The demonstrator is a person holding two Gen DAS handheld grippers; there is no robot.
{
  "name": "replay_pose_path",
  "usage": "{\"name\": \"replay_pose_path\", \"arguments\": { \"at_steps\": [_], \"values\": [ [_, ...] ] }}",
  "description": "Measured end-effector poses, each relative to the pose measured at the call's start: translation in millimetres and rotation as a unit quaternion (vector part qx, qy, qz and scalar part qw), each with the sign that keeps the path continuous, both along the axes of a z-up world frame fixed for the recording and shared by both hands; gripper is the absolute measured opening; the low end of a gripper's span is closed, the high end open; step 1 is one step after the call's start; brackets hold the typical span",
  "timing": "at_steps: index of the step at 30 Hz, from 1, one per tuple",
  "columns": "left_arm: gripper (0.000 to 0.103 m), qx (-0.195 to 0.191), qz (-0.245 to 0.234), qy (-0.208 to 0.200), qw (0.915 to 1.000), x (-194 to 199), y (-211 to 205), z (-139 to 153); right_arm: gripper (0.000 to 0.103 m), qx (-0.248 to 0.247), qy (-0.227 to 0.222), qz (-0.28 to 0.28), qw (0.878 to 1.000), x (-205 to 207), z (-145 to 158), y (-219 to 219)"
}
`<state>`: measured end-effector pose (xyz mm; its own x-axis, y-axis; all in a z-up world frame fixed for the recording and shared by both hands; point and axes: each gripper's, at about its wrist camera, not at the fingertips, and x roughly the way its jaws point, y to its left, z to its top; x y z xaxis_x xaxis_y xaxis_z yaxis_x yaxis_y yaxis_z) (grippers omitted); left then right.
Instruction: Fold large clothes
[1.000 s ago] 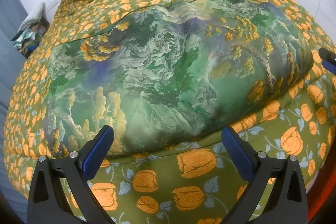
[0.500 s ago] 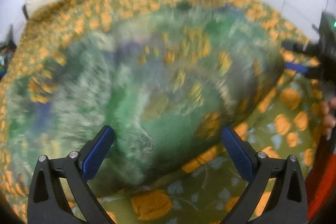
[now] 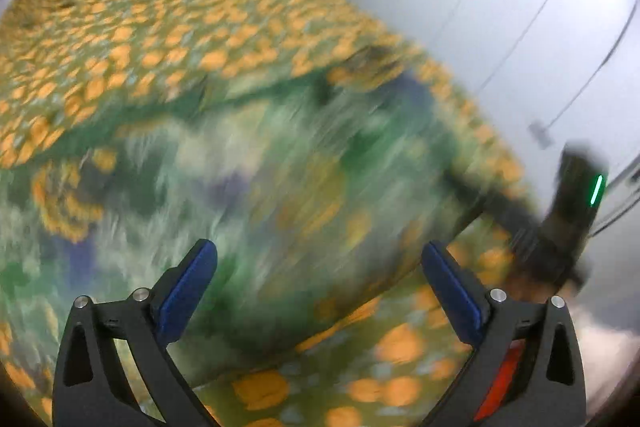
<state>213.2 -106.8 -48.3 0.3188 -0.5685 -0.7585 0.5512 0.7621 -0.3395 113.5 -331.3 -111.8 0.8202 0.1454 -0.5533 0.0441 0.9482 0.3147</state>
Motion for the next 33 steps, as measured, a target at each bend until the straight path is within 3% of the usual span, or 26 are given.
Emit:
{"name": "replay_pose_path", "arguments": {
  "at_steps": [4,7,9,11,12,14,17,18,19,22,23,24,26,29,33],
  "values": [
    [0.102,-0.034,-0.054,0.005,0.9979,13.9,-21.7,52.3,0.039,-0.109,-0.065,0.064,0.99,-12.7,40.9,67.2],
    [0.102,-0.032,-0.104,0.027,0.9937,16.4,-37.0,71.8,0.039,-0.187,-0.097,0.118,0.97,-21.5,54.0,124.0],
    [0.102,0.009,-0.123,0.026,0.9921,18.7,-45.5,74.1,0.038,-0.232,-0.115,0.151,0.954,-29.2,55.2,156.8],
    [0.102,0.075,-0.121,-0.001,0.9898,16.7,-52.0,71.5,0.037,-0.274,-0.129,0.177,0.936,-38.9,51.1,188.2],
    [0.102,0.123,-0.117,-0.021,0.9852,12.6,-56.8,66.5,0.035,-0.285,-0.133,0.185,0.931,-40.7,48.9,195.1],
    [0.102,0.172,-0.109,-0.041,0.9783,7.4,-60.5,57.3,0.034,-0.315,-0.144,0.2,0.917,-47.3,43.4,214.2],
    [0.1,0.234,-0.079,-0.058,0.9674,5.7,-63.9,36.0,0.032,-0.33,-0.152,0.212,0.907,-54.1,37.6,225.6],
    [0.073,0.242,-0.067,-0.061,0.9659,4.7,-63.4,31.1,0.032,-0.328,-0.153,0.214,0.907,-54.4,36.6,227.0],
    [0.038,0.25,-0.051,-0.058,0.9651,7.8,-61.3,25.7,0.032,-0.327,-0.152,0.214,0.908,-53.3,36.7,226.8],
    [0.027,0.215,-0.022,-0.033,0.9758,21.5,-48.7,23.9,0.033,-0.313,-0.153,0.217,0.912,-55.2,35.9,222.2],
    [0.026,0.206,-0.01,-0.032,0.9779,21.0,-41.7,27.6,0.039,-0.307,-0.157,0.215,0.914,-58.8,36.9,220.0],
    [0.026,0.194,0.004,-0.028,0.9806,26.5,-30.7,33.2,0.061,-0.298,-0.161,0.218,0.915,-63.0,37.9,218.1],
    [0.025,0.181,0.016,-0.025,0.9831,34.2,-14.8,41.7,0.093,-0.26,-0.162,0.235,0.922,-74.4,42.1,208.5],
    [0.025,0.165,0.041,-0.032,0.9849,44.4,23.5,59.6,0.095,-0.193,-0.165,0.218,0.942,-91.3,44.4,183.8],
    [0.025,0.153,0.093,-0.032,0.9833,54.0,91.5,63.5,0.095,-0.178,-0.128,0.188,0.957,-85.7,28.8,164.7]
  ]
}}
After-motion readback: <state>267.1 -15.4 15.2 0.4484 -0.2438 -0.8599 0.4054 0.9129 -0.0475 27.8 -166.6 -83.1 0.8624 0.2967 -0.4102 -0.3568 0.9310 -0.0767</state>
